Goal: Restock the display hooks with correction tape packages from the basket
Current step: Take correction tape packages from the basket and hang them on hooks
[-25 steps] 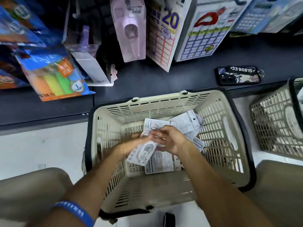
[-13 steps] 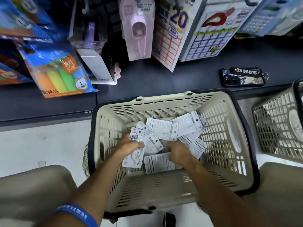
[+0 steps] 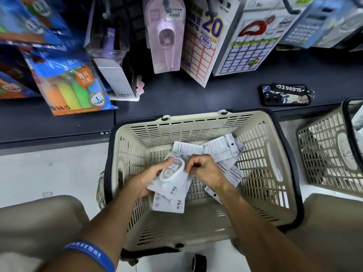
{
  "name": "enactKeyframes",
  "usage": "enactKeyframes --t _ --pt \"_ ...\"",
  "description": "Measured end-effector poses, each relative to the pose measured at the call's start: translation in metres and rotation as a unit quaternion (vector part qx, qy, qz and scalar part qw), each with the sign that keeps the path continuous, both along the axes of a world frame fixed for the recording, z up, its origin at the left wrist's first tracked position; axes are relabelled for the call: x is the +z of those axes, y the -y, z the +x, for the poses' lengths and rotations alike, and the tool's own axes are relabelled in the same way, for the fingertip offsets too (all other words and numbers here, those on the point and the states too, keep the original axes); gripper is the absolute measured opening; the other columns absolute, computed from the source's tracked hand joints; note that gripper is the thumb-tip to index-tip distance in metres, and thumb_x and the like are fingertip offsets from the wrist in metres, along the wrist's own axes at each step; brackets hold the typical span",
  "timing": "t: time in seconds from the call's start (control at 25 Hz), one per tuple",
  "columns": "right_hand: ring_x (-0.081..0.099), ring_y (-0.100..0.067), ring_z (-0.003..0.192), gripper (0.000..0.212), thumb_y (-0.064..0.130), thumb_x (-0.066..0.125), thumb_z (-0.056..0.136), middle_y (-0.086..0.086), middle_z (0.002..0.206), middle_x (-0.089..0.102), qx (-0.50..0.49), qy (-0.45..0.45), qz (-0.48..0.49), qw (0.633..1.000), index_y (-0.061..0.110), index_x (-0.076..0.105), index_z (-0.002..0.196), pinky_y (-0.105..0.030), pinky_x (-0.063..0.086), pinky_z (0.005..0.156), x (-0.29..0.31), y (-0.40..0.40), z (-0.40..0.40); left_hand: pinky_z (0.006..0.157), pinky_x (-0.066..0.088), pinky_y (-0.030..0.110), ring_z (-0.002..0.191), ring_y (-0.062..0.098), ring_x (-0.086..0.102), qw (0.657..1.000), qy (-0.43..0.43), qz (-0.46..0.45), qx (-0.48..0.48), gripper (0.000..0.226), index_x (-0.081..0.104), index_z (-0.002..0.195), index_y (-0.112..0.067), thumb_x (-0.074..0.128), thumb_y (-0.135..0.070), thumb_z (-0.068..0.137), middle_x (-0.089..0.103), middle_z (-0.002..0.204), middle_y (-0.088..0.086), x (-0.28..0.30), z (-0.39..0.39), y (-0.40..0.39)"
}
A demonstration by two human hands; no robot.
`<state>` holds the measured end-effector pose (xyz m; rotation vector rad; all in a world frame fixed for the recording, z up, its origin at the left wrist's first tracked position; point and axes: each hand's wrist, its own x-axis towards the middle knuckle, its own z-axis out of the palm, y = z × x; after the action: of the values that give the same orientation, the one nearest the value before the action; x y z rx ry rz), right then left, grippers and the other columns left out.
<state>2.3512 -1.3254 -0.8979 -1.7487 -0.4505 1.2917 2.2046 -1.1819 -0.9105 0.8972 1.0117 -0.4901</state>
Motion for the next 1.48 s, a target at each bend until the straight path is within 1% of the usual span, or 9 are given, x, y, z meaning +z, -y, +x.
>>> enactKeyframes --t 0.16,0.28,0.52,0.64,0.76,0.84,0.96,1.16,1.48 --pt "0.061 -0.023 0.101 0.033 -0.019 0.051 0.089 -0.001 0.103 0.067 -0.195 0.019 -0.101 0.975 0.011 0.066 0.094 -0.013 0.053 0.069 -0.028 -0.007 -0.007 0.083 0.06 0.038 0.094 0.024 0.075 0.985 -0.066 0.159 0.006 0.04 0.075 0.102 -0.018 0.093 -0.025 0.067 0.08 0.099 0.003 -0.006 -0.001 0.004" --pt "0.06 -0.022 0.103 0.036 0.008 0.067 0.09 -0.002 0.11 0.06 -0.06 0.07 -0.251 0.964 0.012 0.055 0.124 -0.024 0.048 0.08 -0.052 -0.006 -0.018 0.065 0.055 0.026 0.085 0.018 0.072 0.961 -0.099 0.25 0.07 0.045 0.071 0.104 -0.018 0.095 -0.021 0.066 0.077 0.1 0.002 -0.011 -0.003 0.006" --pt "0.061 -0.017 0.063 0.012 0.018 0.071 0.083 0.0 0.067 0.065 -0.146 0.03 -0.221 0.964 0.011 0.068 0.074 -0.025 0.05 0.061 -0.034 -0.017 -0.019 0.078 0.056 0.031 0.089 0.025 0.069 0.926 -0.167 0.336 0.048 0.056 0.066 0.11 -0.015 0.096 -0.031 0.065 0.073 0.106 0.005 -0.013 0.0 0.01" --pt "0.06 -0.016 0.054 0.012 0.016 0.066 0.076 0.002 0.056 0.06 -0.164 -0.068 -0.205 0.962 0.015 0.062 0.065 -0.021 0.049 0.056 -0.005 -0.02 0.009 0.08 0.06 0.036 0.093 0.024 0.072 0.949 -0.116 0.294 0.009 0.059 0.066 0.119 -0.018 0.094 -0.017 0.067 0.075 0.11 0.003 -0.013 0.001 0.014" --pt "0.065 -0.015 0.06 0.022 0.033 0.068 0.086 0.003 0.061 0.061 -0.082 -0.22 -0.172 0.957 0.015 0.067 0.073 -0.044 0.054 0.085 0.012 -0.025 0.014 0.082 0.059 0.035 0.101 0.023 0.071 0.974 -0.06 0.216 -0.011 0.061 0.064 0.121 -0.02 0.092 -0.006 0.068 0.075 0.108 0.0 -0.007 0.008 0.018" --pt "0.072 -0.018 0.074 0.01 0.015 0.072 0.089 -0.001 0.083 0.072 -0.096 -0.21 -0.152 0.961 0.01 0.068 0.096 -0.045 0.057 0.087 0.007 -0.027 0.005 0.068 0.056 0.021 0.099 0.019 0.071 0.976 -0.043 0.213 -0.017 0.054 0.066 0.115 -0.02 0.09 -0.003 0.07 0.075 0.1 -0.005 -0.006 0.011 0.021" --pt "0.072 -0.026 0.087 0.05 -0.014 0.073 0.079 -0.016 0.114 0.069 -0.2 -0.167 -0.161 0.952 0.014 0.054 0.116 -0.035 0.063 0.067 -0.013 -0.021 -0.014 0.045 0.043 0.005 0.078 0.002 0.063 0.973 -0.049 0.226 0.004 0.045 0.067 0.106 -0.019 0.089 0.0 0.071 0.071 0.091 -0.007 -0.01 0.011 0.024" --pt "0.052 -0.03 0.132 0.081 0.03 0.087 0.077 -0.012 0.15 0.05 -0.089 -0.078 -0.203 0.972 0.019 0.042 0.144 -0.035 0.048 0.103 -0.048 -0.008 -0.028 0.051 0.046 0.013 0.085 0.014 0.067 0.976 -0.076 0.203 0.01 0.041 0.066 0.105 -0.019 0.088 -0.005 0.074 0.07 0.091 -0.004 -0.02 0.007 0.023" --pt "0.074 -0.016 0.085 0.066 0.048 0.091 0.066 0.004 0.107 0.075 -0.106 -0.183 -0.126 0.969 0.028 0.06 0.121 -0.031 0.057 0.061 -0.054 -0.001 -0.026 0.071 0.059 0.026 0.086 0.015 0.074 0.973 -0.082 0.207 -0.055 0.044 0.071 0.104 -0.02 0.088 -0.005 0.066 0.078 0.094 -0.002 -0.028 -0.002 0.022"
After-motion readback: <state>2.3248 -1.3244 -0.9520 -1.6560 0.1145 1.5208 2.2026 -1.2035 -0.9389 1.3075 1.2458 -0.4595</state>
